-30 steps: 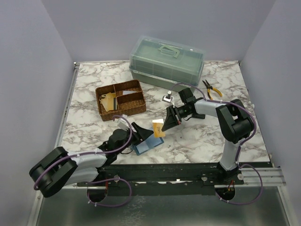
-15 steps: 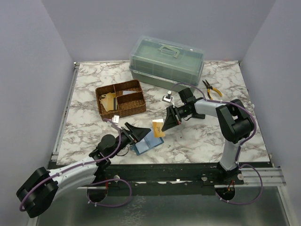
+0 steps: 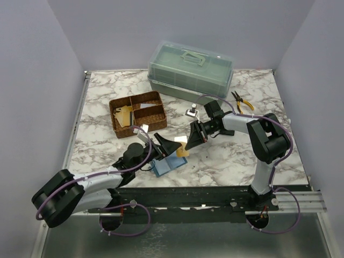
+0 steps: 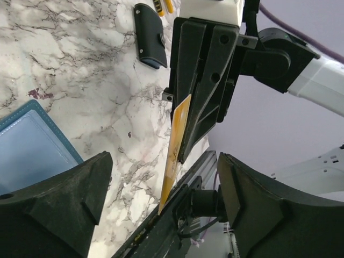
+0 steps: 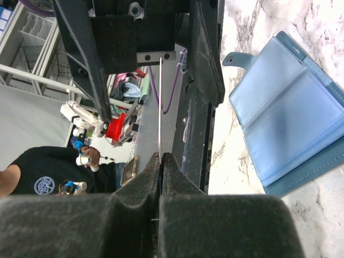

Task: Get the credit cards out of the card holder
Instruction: Place the credit card in the storage box.

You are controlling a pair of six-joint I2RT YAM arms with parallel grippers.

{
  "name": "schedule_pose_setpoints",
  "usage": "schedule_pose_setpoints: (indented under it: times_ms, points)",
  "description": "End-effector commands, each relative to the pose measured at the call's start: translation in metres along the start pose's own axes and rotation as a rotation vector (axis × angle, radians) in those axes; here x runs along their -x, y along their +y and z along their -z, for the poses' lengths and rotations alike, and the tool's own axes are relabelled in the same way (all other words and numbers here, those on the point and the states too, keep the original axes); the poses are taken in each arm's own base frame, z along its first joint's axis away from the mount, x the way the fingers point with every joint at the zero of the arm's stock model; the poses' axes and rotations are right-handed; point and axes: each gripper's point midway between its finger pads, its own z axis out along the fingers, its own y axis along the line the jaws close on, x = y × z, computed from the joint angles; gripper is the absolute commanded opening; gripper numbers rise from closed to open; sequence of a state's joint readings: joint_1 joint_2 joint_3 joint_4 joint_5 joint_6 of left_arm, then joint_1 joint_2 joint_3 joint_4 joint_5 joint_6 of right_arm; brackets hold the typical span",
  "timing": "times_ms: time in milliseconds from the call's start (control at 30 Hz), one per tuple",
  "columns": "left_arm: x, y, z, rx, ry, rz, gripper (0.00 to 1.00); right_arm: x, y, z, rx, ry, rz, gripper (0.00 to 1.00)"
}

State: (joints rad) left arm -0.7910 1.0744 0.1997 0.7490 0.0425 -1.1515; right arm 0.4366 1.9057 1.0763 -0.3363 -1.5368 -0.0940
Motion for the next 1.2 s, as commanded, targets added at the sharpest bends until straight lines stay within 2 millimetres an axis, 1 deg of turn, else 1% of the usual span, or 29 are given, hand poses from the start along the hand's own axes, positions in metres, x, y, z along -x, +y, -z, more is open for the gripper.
schedule_pose_setpoints:
  times_ms: [0, 67, 167, 200, 233, 300, 333, 367, 467, 533, 600, 667, 700, 767, 833, 900, 967, 1033, 1067, 1167]
  points:
    - [-0.005, -0.013, -0.009, -0.067, 0.041, -0.014, 0.79, 0.006, 0.006, 0.001, 0.045, -0.009, 0.017, 0.00]
    - [-0.008, -0.011, -0.012, -0.070, 0.056, -0.003, 0.69, 0.006, 0.006, 0.001, 0.047, -0.010, 0.017, 0.00]
    - [-0.013, -0.011, -0.016, -0.091, 0.077, 0.010, 0.51, 0.006, 0.007, 0.001, 0.052, -0.010, 0.013, 0.00]
    - [-0.015, -0.012, -0.017, -0.099, 0.085, 0.012, 0.43, 0.006, 0.007, 0.001, 0.053, -0.010, 0.012, 0.00]
    - [-0.016, -0.012, -0.019, -0.105, 0.092, 0.013, 0.32, 0.006, 0.007, 0.001, 0.054, -0.010, 0.013, 0.00]
    - [-0.019, -0.014, -0.022, -0.120, 0.112, 0.010, 0.17, 0.006, 0.007, 0.001, 0.056, -0.010, 0.012, 0.00]
    - [-0.020, -0.017, -0.022, -0.138, 0.119, 0.005, 0.06, 0.006, 0.007, 0.001, 0.056, -0.010, 0.010, 0.00]
    - [-0.020, -0.019, -0.022, -0.153, 0.122, 0.001, 0.00, 0.006, 0.007, 0.001, 0.055, -0.010, 0.012, 0.02]
    - [-0.017, -0.020, -0.019, -0.164, 0.112, -0.006, 0.00, 0.007, 0.005, 0.001, 0.036, -0.008, 0.007, 0.24]
    - [-0.011, -0.018, -0.013, -0.162, 0.085, -0.005, 0.00, 0.008, 0.002, 0.002, 0.009, -0.005, 0.009, 0.37]
    - [-0.006, -0.012, -0.007, -0.135, 0.068, 0.012, 0.00, 0.010, -0.005, 0.003, -0.050, 0.001, 0.011, 0.43]
    - [0.000, -0.002, -0.003, -0.075, 0.053, 0.050, 0.00, 0.013, -0.017, 0.008, -0.147, -0.004, 0.013, 0.48]
    - [0.004, 0.005, -0.002, -0.029, 0.044, 0.070, 0.00, 0.015, -0.020, 0.013, -0.176, -0.014, 0.017, 0.49]
    - [0.011, 0.025, 0.002, 0.101, 0.025, 0.100, 0.00, 0.019, -0.020, 0.022, -0.188, -0.044, 0.015, 0.51]
    - [0.025, 0.041, 0.009, 0.228, -0.016, 0.109, 0.00, 0.022, -0.017, 0.027, -0.189, -0.061, 0.024, 0.53]
    - [0.043, 0.052, 0.018, 0.341, -0.060, 0.100, 0.00, 0.024, -0.015, 0.030, -0.195, -0.067, 0.038, 0.53]
    - [0.065, 0.054, 0.027, 0.391, -0.106, 0.079, 0.00, 0.025, -0.013, 0.030, -0.202, -0.065, 0.055, 0.53]
    - [0.088, 0.050, 0.035, 0.411, -0.141, 0.059, 0.00, 0.026, -0.012, 0.030, -0.204, -0.065, 0.062, 0.53]
    - [0.103, 0.046, 0.039, 0.420, -0.163, 0.043, 0.00, 0.025, -0.012, 0.030, -0.205, -0.064, 0.062, 0.52]
    - [0.139, 0.048, 0.048, 0.462, -0.203, -0.003, 0.00, 0.026, -0.010, 0.030, -0.205, -0.063, 0.068, 0.52]
